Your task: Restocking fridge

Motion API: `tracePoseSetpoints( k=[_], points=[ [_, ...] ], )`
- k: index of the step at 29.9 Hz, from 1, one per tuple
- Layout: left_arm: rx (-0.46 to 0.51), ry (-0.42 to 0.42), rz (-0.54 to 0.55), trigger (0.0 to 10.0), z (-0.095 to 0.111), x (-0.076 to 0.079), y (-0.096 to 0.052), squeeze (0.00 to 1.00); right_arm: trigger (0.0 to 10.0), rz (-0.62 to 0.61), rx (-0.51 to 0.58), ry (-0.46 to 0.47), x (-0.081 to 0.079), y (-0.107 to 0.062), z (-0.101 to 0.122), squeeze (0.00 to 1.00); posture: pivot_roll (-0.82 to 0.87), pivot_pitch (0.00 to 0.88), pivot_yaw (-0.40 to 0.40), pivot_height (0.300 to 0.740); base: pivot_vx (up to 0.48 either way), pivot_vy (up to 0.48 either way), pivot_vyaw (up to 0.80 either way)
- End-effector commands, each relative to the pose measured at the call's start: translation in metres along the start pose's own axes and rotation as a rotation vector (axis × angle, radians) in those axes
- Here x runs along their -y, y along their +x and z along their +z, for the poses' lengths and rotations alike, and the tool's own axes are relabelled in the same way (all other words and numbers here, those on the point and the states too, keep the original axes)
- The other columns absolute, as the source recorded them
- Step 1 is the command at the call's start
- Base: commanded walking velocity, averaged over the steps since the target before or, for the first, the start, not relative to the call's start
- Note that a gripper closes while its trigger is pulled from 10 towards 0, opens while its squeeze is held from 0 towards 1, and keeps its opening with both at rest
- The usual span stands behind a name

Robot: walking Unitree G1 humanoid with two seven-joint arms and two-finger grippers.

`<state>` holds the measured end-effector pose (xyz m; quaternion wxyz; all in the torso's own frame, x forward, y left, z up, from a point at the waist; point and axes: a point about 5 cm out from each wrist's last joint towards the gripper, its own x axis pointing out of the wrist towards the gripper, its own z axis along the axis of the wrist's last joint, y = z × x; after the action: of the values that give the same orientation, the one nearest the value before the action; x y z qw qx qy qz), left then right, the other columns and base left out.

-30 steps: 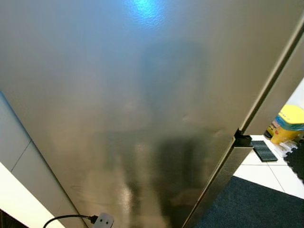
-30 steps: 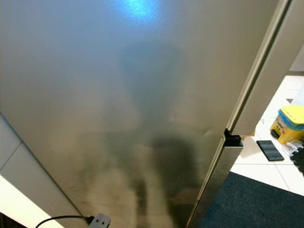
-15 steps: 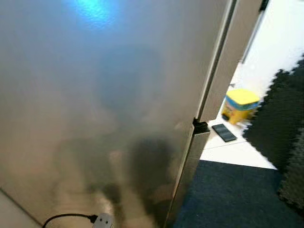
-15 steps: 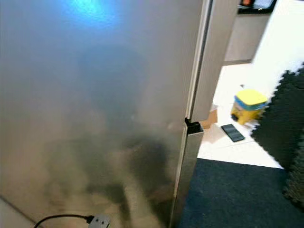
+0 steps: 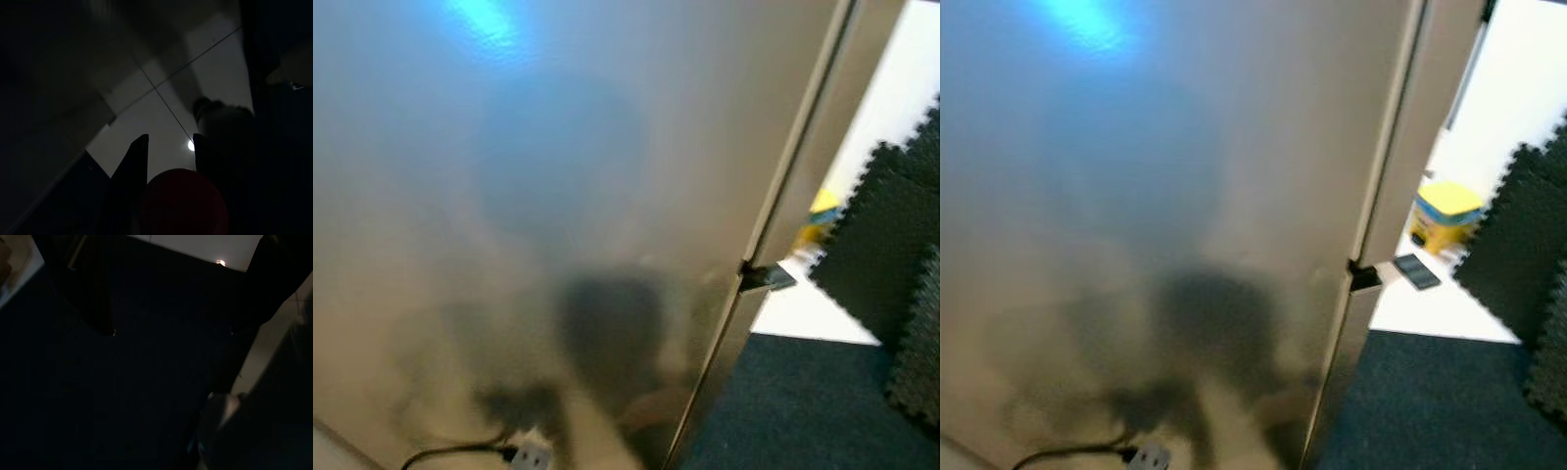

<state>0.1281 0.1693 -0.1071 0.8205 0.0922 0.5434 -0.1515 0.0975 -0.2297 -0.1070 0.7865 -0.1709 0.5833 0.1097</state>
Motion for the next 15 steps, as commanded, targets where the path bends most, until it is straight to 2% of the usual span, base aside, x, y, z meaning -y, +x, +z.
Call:
tracePoseSetpoints(
  k=[1,11,15],
  points=[
    [0.007,0.011,-0.001,10.0,0.004,-0.0006,0.0004,0.0,10.0,-0.015,-0.006,0.026,0.002,-0.0009,-0.0043,0.0,0.02,0.0,0.001,0.74,0.0,0.0,0.0],
    [0.009,0.02,-0.003,10.0,0.0058,-0.001,0.0006,0.0,10.0,-0.02,0.003,0.042,0.004,-0.001,-0.0027,0.0,0.01,0.0,0.005,0.74,0.0,0.0,0.0],
    [0.006,0.053,-0.023,10.0,0.0053,0.0006,0.0006,0.0,10.0,-0.02,0.006,0.042,0.0043,-0.001,-0.0023,0.0,0.01,0.0,0.004,0.74,0.0,-0.48,0.0]
  ],
)
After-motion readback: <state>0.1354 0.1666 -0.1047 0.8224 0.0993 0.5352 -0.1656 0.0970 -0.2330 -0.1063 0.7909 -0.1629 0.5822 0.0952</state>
